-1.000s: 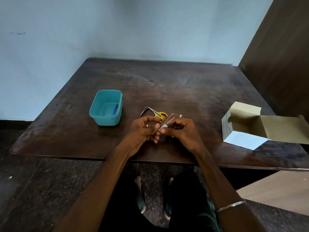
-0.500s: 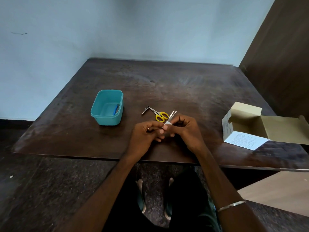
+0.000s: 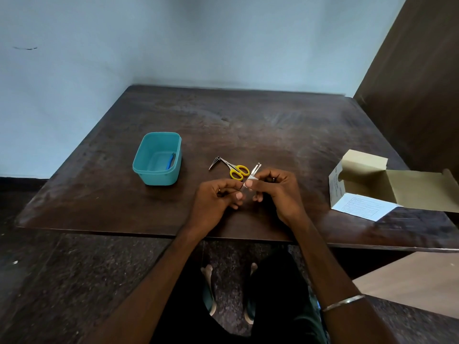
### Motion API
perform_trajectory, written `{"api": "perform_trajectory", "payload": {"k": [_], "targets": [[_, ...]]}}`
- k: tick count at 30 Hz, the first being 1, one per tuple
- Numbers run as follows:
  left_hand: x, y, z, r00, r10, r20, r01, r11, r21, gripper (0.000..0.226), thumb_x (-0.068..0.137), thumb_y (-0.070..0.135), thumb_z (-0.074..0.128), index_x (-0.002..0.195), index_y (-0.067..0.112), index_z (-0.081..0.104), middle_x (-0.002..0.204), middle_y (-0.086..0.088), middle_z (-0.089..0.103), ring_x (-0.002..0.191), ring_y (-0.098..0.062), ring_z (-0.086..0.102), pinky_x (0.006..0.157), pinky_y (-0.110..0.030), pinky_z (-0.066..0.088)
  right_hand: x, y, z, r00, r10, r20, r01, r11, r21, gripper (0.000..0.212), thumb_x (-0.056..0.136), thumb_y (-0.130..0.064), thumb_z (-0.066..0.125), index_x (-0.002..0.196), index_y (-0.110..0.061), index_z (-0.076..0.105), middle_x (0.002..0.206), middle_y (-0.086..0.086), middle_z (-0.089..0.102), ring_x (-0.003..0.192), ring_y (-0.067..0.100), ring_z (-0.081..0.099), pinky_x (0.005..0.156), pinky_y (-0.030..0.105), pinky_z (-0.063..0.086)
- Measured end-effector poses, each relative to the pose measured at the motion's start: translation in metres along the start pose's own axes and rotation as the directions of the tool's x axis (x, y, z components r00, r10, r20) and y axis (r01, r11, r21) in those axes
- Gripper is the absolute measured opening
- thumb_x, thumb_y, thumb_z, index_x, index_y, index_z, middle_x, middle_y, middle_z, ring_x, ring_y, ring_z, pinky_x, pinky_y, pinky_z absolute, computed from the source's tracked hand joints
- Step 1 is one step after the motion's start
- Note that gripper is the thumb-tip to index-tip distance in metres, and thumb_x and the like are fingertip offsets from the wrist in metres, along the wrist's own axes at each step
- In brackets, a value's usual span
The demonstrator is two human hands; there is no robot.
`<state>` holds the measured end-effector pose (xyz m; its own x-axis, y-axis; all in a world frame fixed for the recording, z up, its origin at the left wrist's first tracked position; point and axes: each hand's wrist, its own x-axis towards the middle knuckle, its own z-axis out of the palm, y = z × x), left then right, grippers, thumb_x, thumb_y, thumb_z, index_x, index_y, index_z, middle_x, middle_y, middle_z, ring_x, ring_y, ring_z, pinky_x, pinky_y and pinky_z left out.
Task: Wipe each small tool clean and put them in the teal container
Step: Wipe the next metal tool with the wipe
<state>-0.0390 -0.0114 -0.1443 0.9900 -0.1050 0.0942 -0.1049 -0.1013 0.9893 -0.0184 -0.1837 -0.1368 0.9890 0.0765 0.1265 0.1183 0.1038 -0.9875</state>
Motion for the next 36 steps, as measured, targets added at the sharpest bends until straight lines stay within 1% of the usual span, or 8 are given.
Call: {"api": "perform_trajectory", "payload": {"k": [3,6,13,19,28,30,34,36], "targets": [[-0.0002,-0.0021,0.0000,1.000,-0.016,0.000,0.016,1.000,-0.002,0.020,0.087,-0.008,0.064,0.106,-0.005,0.070,0.081,-0.016,0.074,0.067,-0.015,0.069,0.063,-0.026,0.057,0.0012,0.0008,-0.0009,1.000,0.002,-0.021,-0.001,0.999,0.039,0.008,0.078,0.003,0.075,0.078,0.008,0.069,0.066,0.017,0.065,0.044,0.020,0.049,0.054,0.036,0.047],[-0.0004,-0.0038,0.0001,1.000,-0.029,-0.004,0.029,1.000,0.003,0.021,0.086,-0.007,0.066,0.106,-0.005,0.070,0.080,-0.013,0.074,0.068,-0.016,0.069,0.064,-0.026,0.057,0.0022,0.0009,-0.0025,0.998,0.022,-0.050,-0.017,0.995,0.094,0.004,0.079,0.002,0.074,0.078,0.000,0.070,0.063,0.014,0.062,0.042,0.019,0.045,0.052,0.032,0.049],[-0.0007,-0.0007,-0.0005,0.999,-0.038,0.010,0.038,0.999,0.009,0.023,0.086,-0.008,0.065,0.108,-0.004,0.070,0.087,-0.020,0.074,0.071,-0.018,0.069,0.063,-0.022,0.056,0.0016,-0.0007,-0.0026,0.995,0.043,-0.094,-0.027,0.986,0.166,0.002,0.084,0.001,0.070,0.082,0.000,0.070,0.061,0.012,0.060,0.041,0.018,0.043,0.050,0.030,0.050],[-0.0012,-0.0007,-0.0001,0.999,-0.042,0.008,0.042,0.999,0.009,0.022,0.086,-0.007,0.066,0.107,-0.002,0.071,0.086,-0.018,0.075,0.071,-0.018,0.070,0.064,-0.024,0.057,0.0012,-0.0019,-0.0018,0.994,0.046,-0.103,-0.026,0.983,0.183,0.005,0.086,-0.001,0.068,0.082,0.000,0.069,0.061,0.012,0.059,0.042,0.019,0.043,0.049,0.031,0.050],[-0.0007,-0.0017,0.0011,0.997,-0.070,-0.044,0.069,0.997,-0.020,0.019,0.086,-0.010,0.065,0.104,-0.007,0.068,0.083,-0.020,0.074,0.067,-0.020,0.069,0.064,-0.028,0.059,0.0006,0.0004,0.0019,0.999,0.006,-0.043,-0.004,0.999,0.046,0.004,0.082,0.000,0.072,0.082,0.004,0.070,0.062,0.014,0.061,0.043,0.020,0.047,0.048,0.031,0.044],[-0.0015,-0.0011,0.0011,0.996,-0.070,-0.046,0.069,0.997,-0.024,0.018,0.085,-0.009,0.065,0.103,-0.005,0.069,0.082,-0.019,0.074,0.067,-0.021,0.070,0.064,-0.029,0.059,0.0000,-0.0001,0.0022,1.000,0.000,-0.028,0.001,1.000,0.026,0.005,0.082,0.000,0.073,0.082,0.005,0.070,0.062,0.015,0.062,0.044,0.018,0.049,0.048,0.031,0.044],[-0.0023,0.0000,0.0009,0.997,-0.061,-0.051,0.060,0.998,-0.035,0.018,0.085,-0.008,0.066,0.097,0.005,0.071,0.078,-0.013,0.075,0.066,-0.019,0.070,0.064,-0.029,0.059,0.0000,0.0007,0.0027,1.000,0.009,0.011,-0.009,1.000,-0.018,0.006,0.080,0.000,0.075,0.076,-0.002,0.071,0.063,0.016,0.063,0.047,0.019,0.050,0.050,0.033,0.042],[-0.0024,0.0014,0.0013,0.998,-0.046,-0.043,0.045,0.998,-0.037,0.021,0.086,-0.007,0.065,0.099,0.007,0.072,0.078,-0.011,0.075,0.066,-0.017,0.070,0.063,-0.028,0.059,-0.0002,0.0016,0.0040,1.000,0.026,0.015,-0.026,0.998,-0.055,0.008,0.078,-0.001,0.078,0.076,0.001,0.070,0.063,0.013,0.064,0.048,0.020,0.050,0.050,0.031,0.041]]}}
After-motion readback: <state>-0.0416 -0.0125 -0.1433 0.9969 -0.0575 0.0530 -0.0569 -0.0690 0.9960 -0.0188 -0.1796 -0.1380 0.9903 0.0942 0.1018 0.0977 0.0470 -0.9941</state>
